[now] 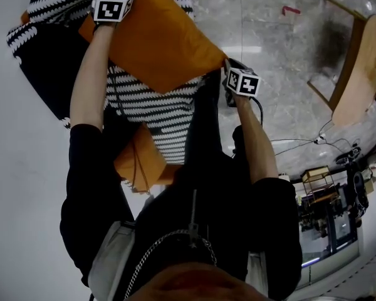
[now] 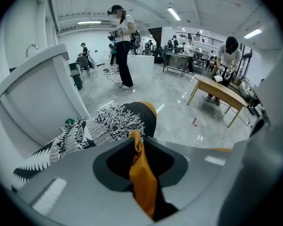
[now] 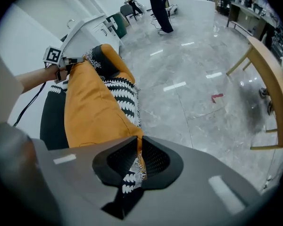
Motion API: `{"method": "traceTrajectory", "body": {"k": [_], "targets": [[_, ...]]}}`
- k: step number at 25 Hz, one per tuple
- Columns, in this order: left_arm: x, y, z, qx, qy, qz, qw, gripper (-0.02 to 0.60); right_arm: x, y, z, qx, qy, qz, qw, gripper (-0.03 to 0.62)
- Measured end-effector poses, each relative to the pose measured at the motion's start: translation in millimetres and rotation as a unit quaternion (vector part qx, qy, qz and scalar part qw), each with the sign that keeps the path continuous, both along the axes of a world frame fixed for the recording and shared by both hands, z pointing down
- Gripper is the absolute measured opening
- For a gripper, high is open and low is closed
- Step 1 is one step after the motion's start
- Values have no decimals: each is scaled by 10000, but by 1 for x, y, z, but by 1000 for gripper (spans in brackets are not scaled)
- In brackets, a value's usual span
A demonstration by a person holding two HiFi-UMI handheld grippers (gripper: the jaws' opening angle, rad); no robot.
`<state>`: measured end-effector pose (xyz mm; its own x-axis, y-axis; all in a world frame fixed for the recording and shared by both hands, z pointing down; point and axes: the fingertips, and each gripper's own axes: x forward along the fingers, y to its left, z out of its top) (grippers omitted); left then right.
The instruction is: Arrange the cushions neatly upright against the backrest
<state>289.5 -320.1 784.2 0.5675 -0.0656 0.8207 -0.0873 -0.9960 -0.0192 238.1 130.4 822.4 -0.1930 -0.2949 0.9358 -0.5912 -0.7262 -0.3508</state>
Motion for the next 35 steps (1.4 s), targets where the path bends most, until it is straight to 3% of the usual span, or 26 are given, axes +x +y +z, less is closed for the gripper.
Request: {"method": "traceTrajectory", "body": {"k": [9, 19, 27, 35], "targets": [[-35, 4, -33, 133, 555, -247, 9981, 51, -3, -1, -7, 195, 142, -555, 9982, 31], [-127, -15, -107, 428, 713, -960, 9919, 49, -14, -37, -51, 400, 231, -1592, 9862, 29], [-212, -14, -159, 609, 863, -1638, 9808, 48, -25, -68, -77, 581, 335, -2428, 9678, 29], [-297, 19, -179, 708, 984, -2074, 9707, 46, -66, -74, -88, 584, 462, -3344, 9395, 29]]}}
